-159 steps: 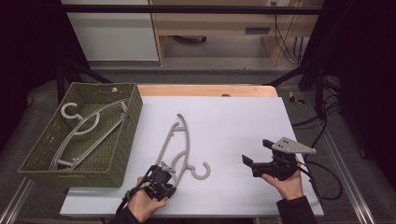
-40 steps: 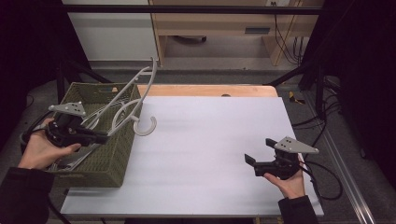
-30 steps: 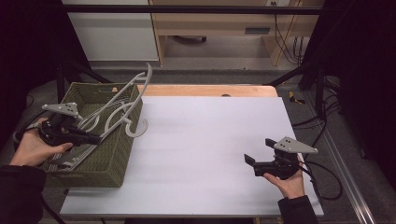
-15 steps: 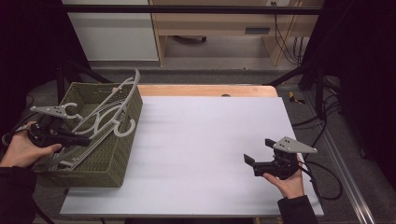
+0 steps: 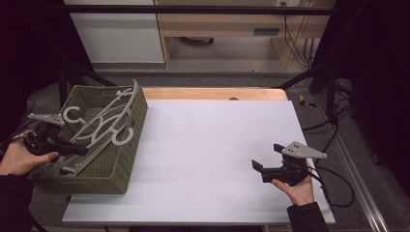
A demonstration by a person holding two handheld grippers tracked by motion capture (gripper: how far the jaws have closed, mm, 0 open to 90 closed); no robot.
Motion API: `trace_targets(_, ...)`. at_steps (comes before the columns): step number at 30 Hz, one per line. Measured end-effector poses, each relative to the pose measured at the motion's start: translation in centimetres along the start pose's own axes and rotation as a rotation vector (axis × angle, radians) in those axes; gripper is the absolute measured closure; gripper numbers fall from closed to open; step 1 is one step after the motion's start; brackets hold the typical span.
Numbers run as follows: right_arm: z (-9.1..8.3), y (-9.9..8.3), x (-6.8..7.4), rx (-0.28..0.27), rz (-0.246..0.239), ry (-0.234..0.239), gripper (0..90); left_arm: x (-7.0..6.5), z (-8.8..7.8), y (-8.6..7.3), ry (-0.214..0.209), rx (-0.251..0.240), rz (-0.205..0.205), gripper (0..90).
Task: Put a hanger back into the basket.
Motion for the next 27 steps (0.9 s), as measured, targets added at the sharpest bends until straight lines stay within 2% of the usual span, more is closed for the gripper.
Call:
trace_targets(15, 0.1, 0.0, 0.0, 0.002, 0.004, -0.001, 3.0, 0.6, 0.0, -1.2, 0.006, 0.063, -0.022, 82.2)
trace_targets(21, 0.0, 0.0, -0.1, 0.0, 0.0, -0.002, 3.0, 1.0, 0.5, -1.2, 0.009, 0.073, -0.051, 82.1)
trace_targets(27, 0.1, -0.1, 0.0, 0.003, 0.004, -0.001, 3.0, 0.8, 0.5, -0.8, 0.016, 0.096, -0.021, 82.1)
Point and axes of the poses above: each handheld gripper's, and its own axes: z roughly forward along the jaws, y roughly out of its top, x roughly to its left, the point moved 10 cm from there along z, roughly forward along the jaws, and after that the axes turned 3 degrees about -x, right-handed, at the moved point
